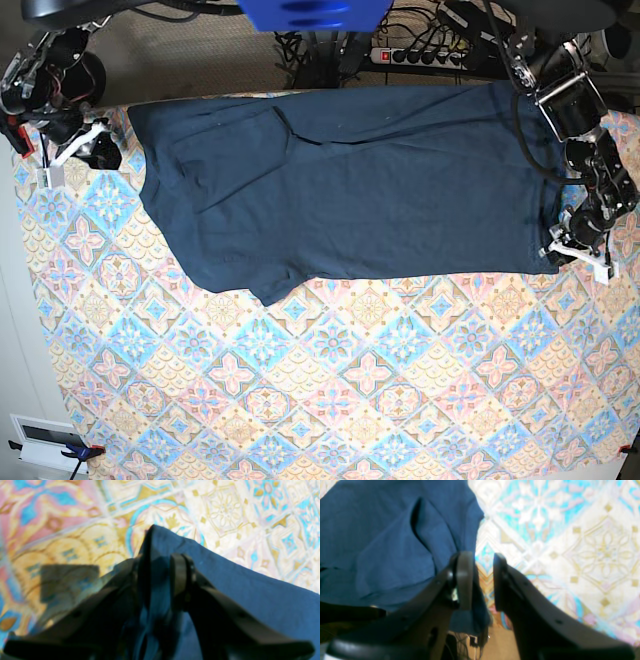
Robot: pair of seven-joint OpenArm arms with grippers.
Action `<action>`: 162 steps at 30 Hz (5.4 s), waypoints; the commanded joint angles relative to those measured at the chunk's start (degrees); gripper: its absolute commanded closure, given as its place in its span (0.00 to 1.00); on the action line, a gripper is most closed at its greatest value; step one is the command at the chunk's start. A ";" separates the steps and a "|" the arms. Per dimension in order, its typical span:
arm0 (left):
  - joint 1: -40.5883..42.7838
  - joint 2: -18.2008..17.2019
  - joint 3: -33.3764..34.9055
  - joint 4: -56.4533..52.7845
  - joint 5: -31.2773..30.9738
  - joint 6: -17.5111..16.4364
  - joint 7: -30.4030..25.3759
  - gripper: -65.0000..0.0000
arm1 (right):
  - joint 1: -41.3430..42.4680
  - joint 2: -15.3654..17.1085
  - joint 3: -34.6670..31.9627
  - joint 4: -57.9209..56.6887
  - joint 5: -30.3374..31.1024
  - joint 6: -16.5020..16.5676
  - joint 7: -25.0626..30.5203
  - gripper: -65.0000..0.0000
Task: Layout the t-shirt on the table in an organized manner, then fold the t-shirt properly
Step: 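Release the hem corner and grasp the shirt's side edge with the left gripper, then grasp the shirt's side edge near the sleeve with the right gripper, then fold the side edge over toward the collar edge with both grippers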
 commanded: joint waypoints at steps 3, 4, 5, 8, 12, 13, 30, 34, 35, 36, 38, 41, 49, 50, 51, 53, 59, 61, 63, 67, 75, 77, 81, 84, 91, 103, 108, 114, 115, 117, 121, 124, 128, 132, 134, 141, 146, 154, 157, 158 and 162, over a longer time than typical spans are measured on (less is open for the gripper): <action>-2.24 -2.10 3.16 -1.93 -0.56 -0.27 -3.14 0.74 | 0.46 0.91 -0.75 1.07 1.65 0.42 1.20 0.78; -2.24 -2.28 3.33 -2.81 -0.65 -0.27 -3.58 0.74 | 0.46 0.91 -0.75 1.07 1.65 0.42 1.20 0.78; -2.24 -2.37 3.24 -3.34 -0.65 -0.27 -3.93 0.74 | 0.46 0.91 -0.75 1.07 1.65 0.42 1.20 0.78; -1.98 -2.45 3.16 -3.52 -0.47 -0.19 -5.69 0.74 | 0.46 0.91 -0.75 1.07 1.65 0.42 1.20 0.78; -1.89 -2.54 3.16 -3.52 -0.65 -0.19 -6.13 0.74 | 0.46 0.91 -0.75 1.07 1.65 0.42 1.12 0.78; -1.89 -2.54 3.16 -3.52 -0.65 -0.19 -6.13 0.74 | 0.46 0.91 -0.84 1.07 1.65 0.42 1.12 0.78; -1.80 -2.19 3.51 -3.69 3.13 2.19 -8.33 0.50 | 0.46 0.91 -0.93 1.07 1.74 0.42 1.03 0.78; -0.66 -2.10 3.59 -6.94 2.52 2.28 -9.12 0.50 | 0.46 0.82 -0.93 1.07 1.82 0.42 0.94 0.78; -0.40 -2.01 3.59 -7.38 2.43 2.01 -9.12 0.50 | 0.46 0.82 -0.93 1.07 1.82 0.42 0.94 0.78; -0.31 -1.40 3.59 -7.47 2.43 1.84 -9.03 0.50 | 0.46 0.82 -0.93 1.07 1.82 0.42 0.94 0.78; 0.13 -0.17 3.59 -7.30 2.43 1.66 -8.68 0.50 | 0.46 0.82 -0.93 1.07 1.82 0.42 0.94 0.78; 0.84 0.36 3.68 -7.21 2.34 -1.15 -8.42 0.52 | 0.46 0.82 -0.93 1.16 1.82 0.42 0.94 0.78; 0.92 -0.08 6.14 -7.12 -3.11 -4.49 -7.10 0.80 | 0.46 0.82 -1.02 1.16 1.82 0.42 0.94 0.78; 0.92 -0.08 6.06 -7.12 -3.28 -4.49 -7.19 0.82 | 0.46 0.82 -1.02 1.16 1.82 0.42 0.94 0.78; 0.92 -0.17 6.06 -7.03 -3.28 -4.58 -7.19 0.83 | 0.46 0.82 -1.02 1.16 1.82 0.42 0.94 0.78; 1.10 -0.78 6.06 -5.45 -3.37 -4.58 -7.19 0.83 | 0.55 0.82 -1.02 1.16 1.74 0.42 0.94 0.78; 4.62 -1.05 5.97 0.79 -6.80 -4.58 -7.19 0.84 | 2.75 0.91 -1.02 0.45 1.74 0.42 0.94 0.78; 5.49 -1.13 5.97 2.81 -8.12 -4.58 -7.19 0.87 | 4.60 0.91 -1.02 0.02 1.30 0.42 0.94 0.78; 6.73 -1.05 5.97 4.31 -8.38 -4.58 -7.19 0.94 | 6.71 0.91 -1.02 -0.86 -0.64 0.42 0.94 0.78; 7.16 -0.96 5.97 5.28 -8.47 -4.49 -7.19 1.00 | 10.49 0.91 -2.16 -1.13 -5.03 0.42 0.94 0.78; 11.47 -0.87 5.97 12.66 -8.56 -4.49 -7.19 1.00 | 21.92 2.84 -14.91 -1.13 -16.20 0.42 1.47 0.78; 11.74 -0.87 5.97 13.01 -8.56 -4.49 -7.19 1.00 | 25.87 2.84 -16.93 -1.30 -19.89 0.42 1.56 0.78; 11.82 -0.87 5.97 13.01 -8.56 -4.49 -6.75 1.00 | 30.18 2.93 -22.91 -7.90 -24.11 0.59 4.46 0.78; 13.14 -0.87 5.88 13.01 -8.65 -4.49 -7.10 1.00 | 30.35 3.72 -29.15 -14.84 -25.17 0.59 8.33 0.78; 13.85 -0.87 5.88 13.01 -8.65 -4.49 -7.19 1.00 | 35.45 7.24 -41.28 -25.74 -25.08 0.68 16.15 0.65; 13.85 -0.78 5.88 13.01 -8.65 -4.49 -7.19 1.00 | 36.95 7.33 -42.43 -35.50 -25.34 0.68 25.20 0.63; 13.93 -0.78 5.88 13.01 -8.65 -4.49 -7.19 1.00 | 39.23 7.33 -42.69 -39.11 -25.43 0.68 26.79 0.63; 13.93 -0.78 5.88 13.01 -8.65 -4.49 -7.19 1.00 | 39.23 7.33 -42.69 -42.27 -25.43 0.68 29.25 0.63; 13.93 -0.78 5.88 13.01 -8.65 -4.49 -7.19 1.00 | 39.23 7.33 -42.69 -42.53 -25.43 0.68 29.16 0.63; 13.93 -0.78 5.88 13.01 -8.65 -4.49 -7.19 1.00 | 39.23 7.33 -42.78 -42.62 -25.17 0.77 28.90 0.63; 13.93 -0.78 5.88 13.01 -8.65 -4.49 -7.19 1.00 | 38.97 7.33 -42.78 -42.45 -25.17 2.53 28.81 0.63; 13.93 -0.78 5.88 13.01 -8.65 -4.49 -7.19 1.00 | 38.97 7.33 -42.78 -42.45 -25.34 2.66 28.81 0.63; 13.93 -0.78 5.88 13.01 -8.65 -4.49 -7.19 1.00 | 38.88 7.33 -42.78 -42.45 -25.34 2.66 28.81 0.64; 13.93 -0.78 5.88 13.01 -8.65 -4.49 -7.19 1.00 | 38.79 7.33 -42.78 -42.45 -25.17 2.66 27.84 0.69; 13.93 -0.78 5.88 13.01 -8.65 -4.49 -7.19 1.00 | 38.79 7.33 -42.78 -42.45 -25.25 2.66 27.14 0.76; 13.93 -0.78 5.88 13.01 -8.65 -4.49 -7.19 1.00 | 38.79 7.33 -42.34 -42.36 -25.08 2.66 27.05 1.00; 13.93 -0.78 5.88 13.01 -8.65 -4.49 -7.27 1.00 | 35.19 7.33 -41.37 -35.24 -24.90 2.66 26.96 1.00; 13.85 -0.78 5.62 13.01 -9.17 -4.49 -7.27 1.00 | 28.42 7.33 -32.67 -21.08 -18.31 2.66 20.28 1.00; 15.08 -0.78 1.66 13.01 -11.90 -4.49 -7.27 1.00 | 25.52 7.33 -31.44 -18.62 -14.79 2.66 19.58 1.00; 15.43 -0.78 0.08 13.01 -13.22 -4.49 -7.27 1.00 | 24.55 7.33 -30.91 -17.74 -13.83 2.66 18.96 1.00; 17.01 -1.22 -1.33 13.10 -16.56 -4.49 -7.19 1.00 | 21.83 7.33 -27.04 -13.35 -13.03 2.66 16.24 1.00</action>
